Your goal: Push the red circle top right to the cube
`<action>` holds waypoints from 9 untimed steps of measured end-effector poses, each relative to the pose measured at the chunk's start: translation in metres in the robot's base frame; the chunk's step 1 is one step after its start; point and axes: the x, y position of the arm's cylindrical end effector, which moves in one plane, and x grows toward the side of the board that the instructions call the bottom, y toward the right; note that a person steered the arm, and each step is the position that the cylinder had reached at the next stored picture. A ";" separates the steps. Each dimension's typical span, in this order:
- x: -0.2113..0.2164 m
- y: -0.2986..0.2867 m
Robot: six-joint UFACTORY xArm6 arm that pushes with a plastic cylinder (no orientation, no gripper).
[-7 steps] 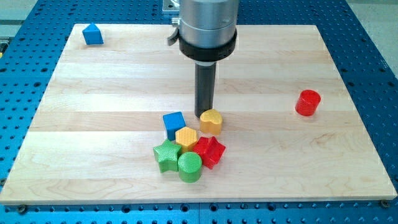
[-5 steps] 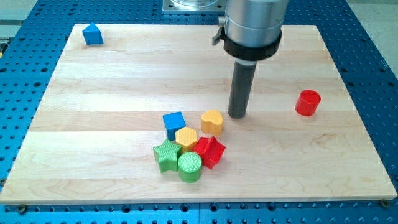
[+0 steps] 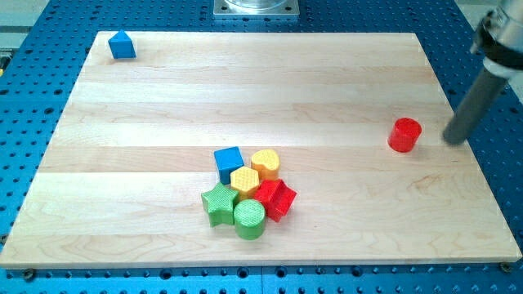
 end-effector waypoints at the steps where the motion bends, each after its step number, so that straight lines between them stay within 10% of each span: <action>1: -0.008 -0.077; 2: -0.013 -0.115; 3: 0.001 -0.037; 5: 0.039 -0.202; 9: -0.027 -0.284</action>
